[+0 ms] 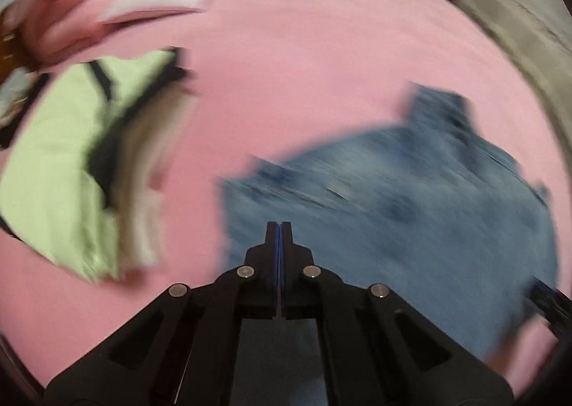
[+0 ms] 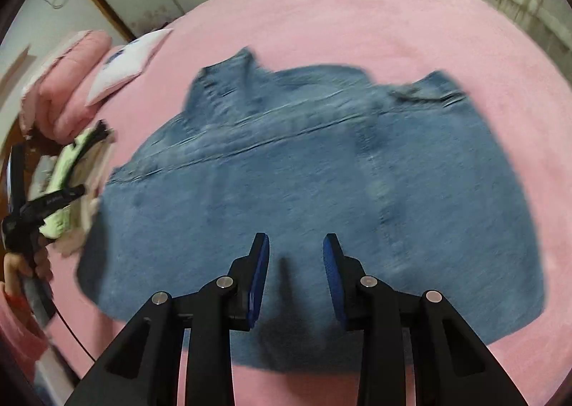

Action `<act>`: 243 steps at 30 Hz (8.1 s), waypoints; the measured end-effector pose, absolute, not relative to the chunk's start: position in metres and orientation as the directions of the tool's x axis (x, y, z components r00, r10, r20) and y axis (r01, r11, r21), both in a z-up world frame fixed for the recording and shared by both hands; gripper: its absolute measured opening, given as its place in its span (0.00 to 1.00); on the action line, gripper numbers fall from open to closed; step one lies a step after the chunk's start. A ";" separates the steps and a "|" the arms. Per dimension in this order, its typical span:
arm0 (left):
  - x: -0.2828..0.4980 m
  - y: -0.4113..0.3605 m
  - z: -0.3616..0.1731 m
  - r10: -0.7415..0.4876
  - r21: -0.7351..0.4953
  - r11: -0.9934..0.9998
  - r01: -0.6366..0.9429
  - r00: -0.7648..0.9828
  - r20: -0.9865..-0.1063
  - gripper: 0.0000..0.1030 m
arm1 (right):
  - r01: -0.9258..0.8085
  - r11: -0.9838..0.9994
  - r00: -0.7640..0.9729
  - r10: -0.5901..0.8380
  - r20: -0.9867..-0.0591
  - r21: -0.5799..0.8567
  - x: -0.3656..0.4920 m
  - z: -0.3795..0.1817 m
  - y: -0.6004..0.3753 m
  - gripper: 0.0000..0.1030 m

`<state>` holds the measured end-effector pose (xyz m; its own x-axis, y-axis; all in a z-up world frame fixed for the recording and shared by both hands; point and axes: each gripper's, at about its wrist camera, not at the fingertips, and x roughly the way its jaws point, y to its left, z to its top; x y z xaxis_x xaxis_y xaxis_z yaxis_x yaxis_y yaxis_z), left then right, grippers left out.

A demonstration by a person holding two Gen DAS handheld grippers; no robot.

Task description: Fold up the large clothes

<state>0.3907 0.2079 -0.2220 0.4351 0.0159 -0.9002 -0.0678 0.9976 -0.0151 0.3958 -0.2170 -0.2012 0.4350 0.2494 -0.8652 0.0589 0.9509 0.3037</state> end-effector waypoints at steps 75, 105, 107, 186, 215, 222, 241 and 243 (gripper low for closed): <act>0.449 0.121 -0.289 0.281 0.201 0.950 -0.238 0.375 -0.884 0.00 | 0.155 0.858 0.527 0.347 -0.776 0.489 0.522 -0.271 -0.249 0.00; 0.350 0.222 -0.239 0.323 0.149 0.884 -0.443 0.349 -0.880 0.01 | 0.275 0.905 0.571 0.118 -0.812 0.325 0.544 -0.213 -0.268 0.00; 0.332 0.223 -0.241 0.287 0.100 0.868 -0.486 0.328 -0.900 0.01 | 0.224 0.907 0.576 0.172 -0.799 0.357 0.548 -0.212 -0.240 0.00; 0.271 0.236 -0.283 0.057 -0.486 0.478 -0.732 0.578 -0.814 0.20 | -0.048 0.967 0.254 0.254 -0.933 0.251 0.520 -0.299 -0.052 0.00; 0.305 -0.144 -0.173 -0.327 -0.098 0.930 0.354 0.675 -0.661 0.11 | 0.146 0.569 0.010 0.817 -0.576 0.809 0.513 -0.355 -0.170 0.00; 0.263 -0.212 -0.162 -0.348 -0.076 0.917 0.392 0.692 -0.632 0.11 | -0.032 0.604 -0.018 0.796 -0.604 0.797 0.516 -0.319 -0.226 0.00; 0.221 -0.328 -0.264 -0.189 0.003 0.880 0.475 0.356 -0.915 0.55 | 0.044 0.812 0.301 0.544 -0.783 0.581 0.485 -0.220 -0.390 0.12; 0.214 -0.316 -0.254 -0.209 -0.045 0.896 0.441 0.330 -0.921 0.55 | 0.054 0.800 0.342 0.547 -0.764 0.597 0.461 -0.212 -0.392 0.25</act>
<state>0.2142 -0.3165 -0.2544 0.3297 -0.2091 -0.9206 0.4414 0.8962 -0.0455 0.4609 -0.3919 -0.2119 0.3425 0.5471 -0.7638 0.0535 0.8003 0.5972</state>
